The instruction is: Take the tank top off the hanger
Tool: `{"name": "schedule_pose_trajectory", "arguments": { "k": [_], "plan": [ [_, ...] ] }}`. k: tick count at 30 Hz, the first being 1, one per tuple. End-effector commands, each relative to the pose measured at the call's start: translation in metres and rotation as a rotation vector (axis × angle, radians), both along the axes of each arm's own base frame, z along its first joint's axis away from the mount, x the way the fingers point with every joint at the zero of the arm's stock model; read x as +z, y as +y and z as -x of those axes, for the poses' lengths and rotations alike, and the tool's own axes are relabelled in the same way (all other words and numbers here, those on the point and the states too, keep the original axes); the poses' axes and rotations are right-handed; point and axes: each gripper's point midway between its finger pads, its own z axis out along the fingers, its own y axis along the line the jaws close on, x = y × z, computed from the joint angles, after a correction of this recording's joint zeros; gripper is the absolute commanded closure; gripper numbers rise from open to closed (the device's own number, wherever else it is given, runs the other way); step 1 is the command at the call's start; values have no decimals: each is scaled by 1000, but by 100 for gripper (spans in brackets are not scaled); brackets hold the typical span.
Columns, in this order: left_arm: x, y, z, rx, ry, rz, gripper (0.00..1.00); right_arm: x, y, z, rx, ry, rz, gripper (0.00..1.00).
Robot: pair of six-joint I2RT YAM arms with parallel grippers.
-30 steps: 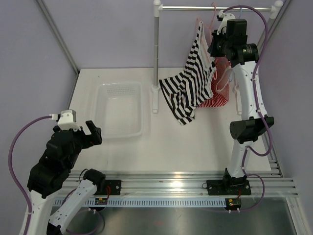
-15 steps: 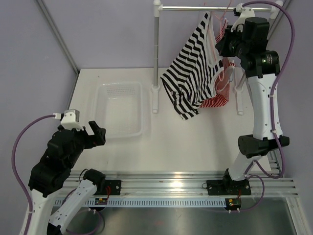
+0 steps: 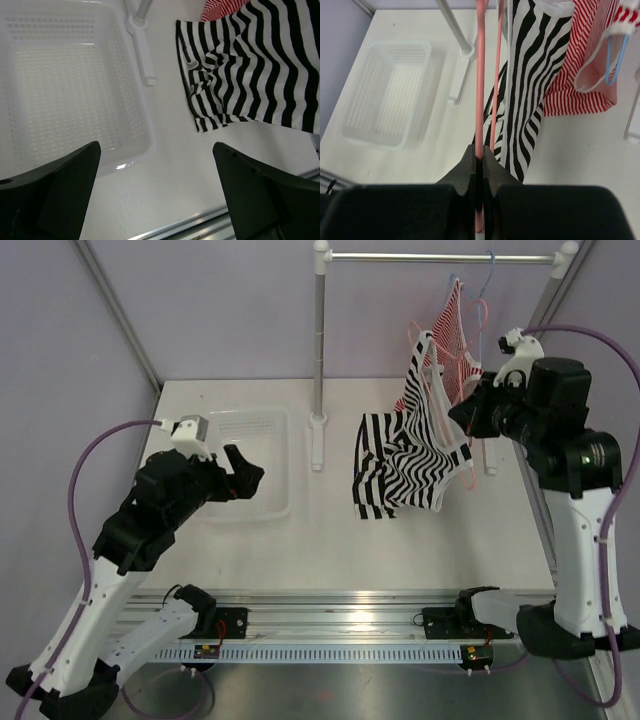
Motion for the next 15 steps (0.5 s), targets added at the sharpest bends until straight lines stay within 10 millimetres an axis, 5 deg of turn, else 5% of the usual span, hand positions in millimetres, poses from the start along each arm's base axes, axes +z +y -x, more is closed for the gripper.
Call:
{"name": "schedule_pose_trajectory", "arguments": {
  "k": [1,2,3,5,7,9,10,15],
  "plan": [
    [57,-44,-19,-77,-139,109,1,8,8,66,83,-36,-61,100],
    [75,-66,-10,-142,-169,115,1,7,6,75,84,-38,-60,100],
    [68,-78,-25,-107,-161,51,1,-1,5,82,79,-19,-70,100],
    [94,-111,-18,-149,-225,48,1,-1,5,111,98,-34,-86,100],
    [94,-147,-25,-205,-241,5,1,-5,2,134,104,-38,-93,100],
    [125,-175,-21,-267,-315,43,1,-9,2,146,109,-37,-105,100],
    [117,-196,-27,-292,-311,16,1,-9,5,158,134,-44,-116,100],
    [149,-249,-30,-381,-400,20,1,-16,11,180,180,-38,-147,100]
  ]
}}
